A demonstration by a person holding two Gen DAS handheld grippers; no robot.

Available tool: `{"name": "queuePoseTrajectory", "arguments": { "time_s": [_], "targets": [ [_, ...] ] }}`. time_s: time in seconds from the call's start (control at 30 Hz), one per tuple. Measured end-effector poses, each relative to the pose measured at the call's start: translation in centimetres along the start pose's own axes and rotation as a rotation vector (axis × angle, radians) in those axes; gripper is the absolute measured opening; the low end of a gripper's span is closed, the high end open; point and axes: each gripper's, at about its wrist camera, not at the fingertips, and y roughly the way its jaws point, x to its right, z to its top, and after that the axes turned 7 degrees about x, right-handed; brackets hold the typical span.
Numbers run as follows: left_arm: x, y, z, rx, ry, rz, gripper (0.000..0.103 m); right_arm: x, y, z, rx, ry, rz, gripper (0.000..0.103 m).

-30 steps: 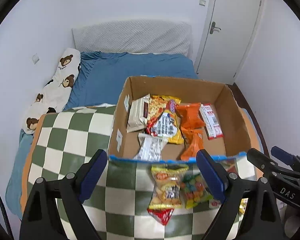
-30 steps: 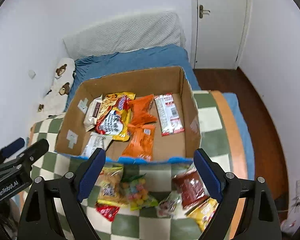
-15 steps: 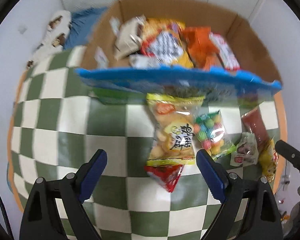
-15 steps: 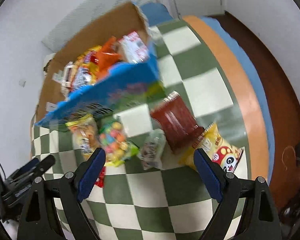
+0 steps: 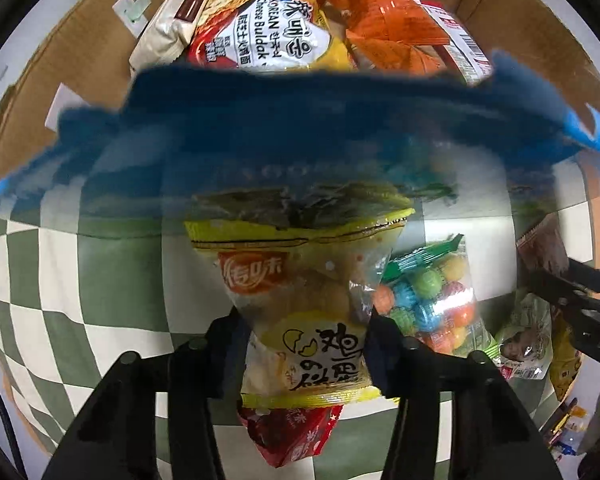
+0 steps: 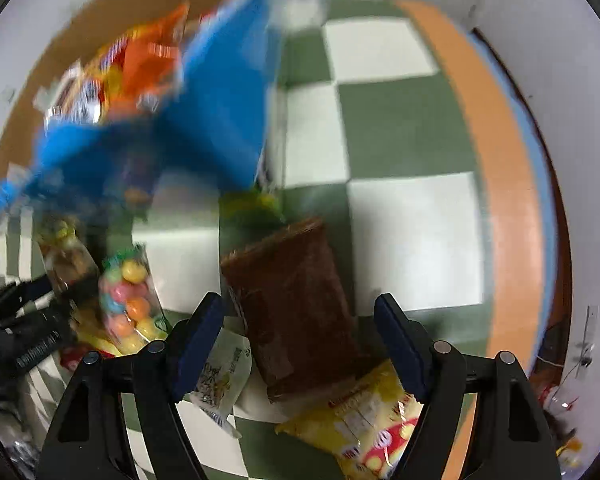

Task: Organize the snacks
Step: 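Grasp the yellow cracker bag with the left tool while the right tool grasps the brown packet, then carry both packets into the box and open both tools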

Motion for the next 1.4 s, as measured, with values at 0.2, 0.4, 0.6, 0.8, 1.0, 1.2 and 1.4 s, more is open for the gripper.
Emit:
{"name": "queuePoseTrajectory", "arguments": {
  "time_s": [0.2, 0.4, 0.6, 0.8, 1.0, 1.2, 1.4],
  "targets": [
    [-1.1, -0.3, -1.9, -0.034, -0.001, 0.003, 0.044, -1.2, 1.1, -1.3, -0.024, -0.053, -0.022, 0.06],
    [-1.8, -0.8, -6.4, -0.111, 0.026, 0.02, 0.044, -2.1, 0.8, -4.5, -0.067, -0.026, 0.026, 0.06],
    [-1.9, -0.7, -8.4, -0.13, 0.019, 0.03, 0.045, -3.0, 0.4, -7.7, -0.095, -0.001, 0.076, 0.06],
    [-2.4, 1.5, -9.3, -0.135, 0.011, 0.038, 0.05, -3.9, 0.7, -9.8, -0.11, 0.003, 0.059, 0.061],
    [-2.3, 2.0, -11.2, -0.106, 0.001, 0.046, 0.049, -4.6, 1.5, -10.3, -0.093, -0.029, 0.008, 0.064],
    [-1.2, -1.1, -12.9, -0.074, -0.013, 0.037, 0.04, -5.5, 1.0, -12.1, -0.034, -0.026, -0.007, 0.06],
    [-1.2, -5.2, -13.7, -0.023, -0.04, -0.005, 0.04, -4.2, -2.1, -13.0, 0.006, 0.059, 0.088, 0.06]
  ]
}}
